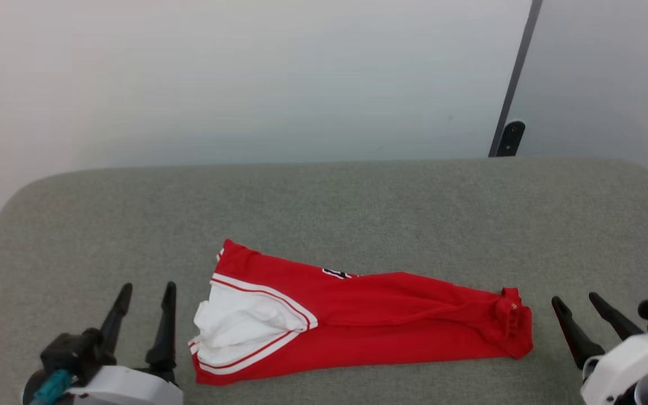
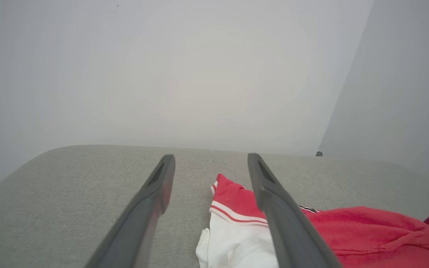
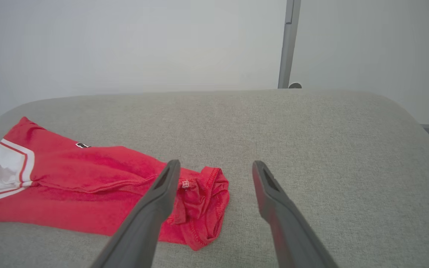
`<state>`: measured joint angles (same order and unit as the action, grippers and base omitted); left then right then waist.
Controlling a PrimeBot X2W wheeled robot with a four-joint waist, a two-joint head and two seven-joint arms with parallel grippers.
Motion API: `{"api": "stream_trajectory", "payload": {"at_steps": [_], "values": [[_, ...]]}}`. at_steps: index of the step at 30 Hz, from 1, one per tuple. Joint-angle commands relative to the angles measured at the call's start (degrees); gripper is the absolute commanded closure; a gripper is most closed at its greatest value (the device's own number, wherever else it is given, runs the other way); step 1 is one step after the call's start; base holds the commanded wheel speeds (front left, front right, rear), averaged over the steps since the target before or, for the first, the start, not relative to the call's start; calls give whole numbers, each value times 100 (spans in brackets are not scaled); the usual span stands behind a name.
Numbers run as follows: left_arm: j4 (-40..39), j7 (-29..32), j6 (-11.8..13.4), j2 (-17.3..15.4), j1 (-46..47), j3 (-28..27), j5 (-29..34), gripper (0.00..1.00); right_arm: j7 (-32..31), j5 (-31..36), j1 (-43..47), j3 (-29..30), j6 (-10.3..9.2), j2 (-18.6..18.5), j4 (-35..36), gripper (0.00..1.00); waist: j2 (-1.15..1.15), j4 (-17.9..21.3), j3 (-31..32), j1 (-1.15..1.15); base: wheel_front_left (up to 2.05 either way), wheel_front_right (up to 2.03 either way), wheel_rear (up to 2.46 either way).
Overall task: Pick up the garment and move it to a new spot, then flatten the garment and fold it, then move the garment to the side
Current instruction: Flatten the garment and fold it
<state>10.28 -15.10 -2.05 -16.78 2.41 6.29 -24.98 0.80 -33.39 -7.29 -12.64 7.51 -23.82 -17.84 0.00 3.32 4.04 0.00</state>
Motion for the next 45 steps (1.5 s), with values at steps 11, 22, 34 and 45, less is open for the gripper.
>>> {"api": "stream_trajectory", "payload": {"at_steps": [11,22,34,45], "values": [[125,-3,-208,-39,307,-220,179,0,-1755,-46,-790,-55,-5,113,-708,0,0,-302,-135,0,0,0,0],[280,17,-273,76,454,-82,146,0,-3677,267,-1386,-83,-5,342,-1651,0,0,-720,-188,0,0,0,0],[400,25,-322,155,655,69,46,0,-4085,871,-2119,192,-5,713,-2852,0,0,-1065,-335,0,0,0,0],[457,10,-306,172,607,-21,-113,0,-3760,989,-2264,248,-7,786,-3513,0,0,-1111,-386,0,0,0,0]]}}
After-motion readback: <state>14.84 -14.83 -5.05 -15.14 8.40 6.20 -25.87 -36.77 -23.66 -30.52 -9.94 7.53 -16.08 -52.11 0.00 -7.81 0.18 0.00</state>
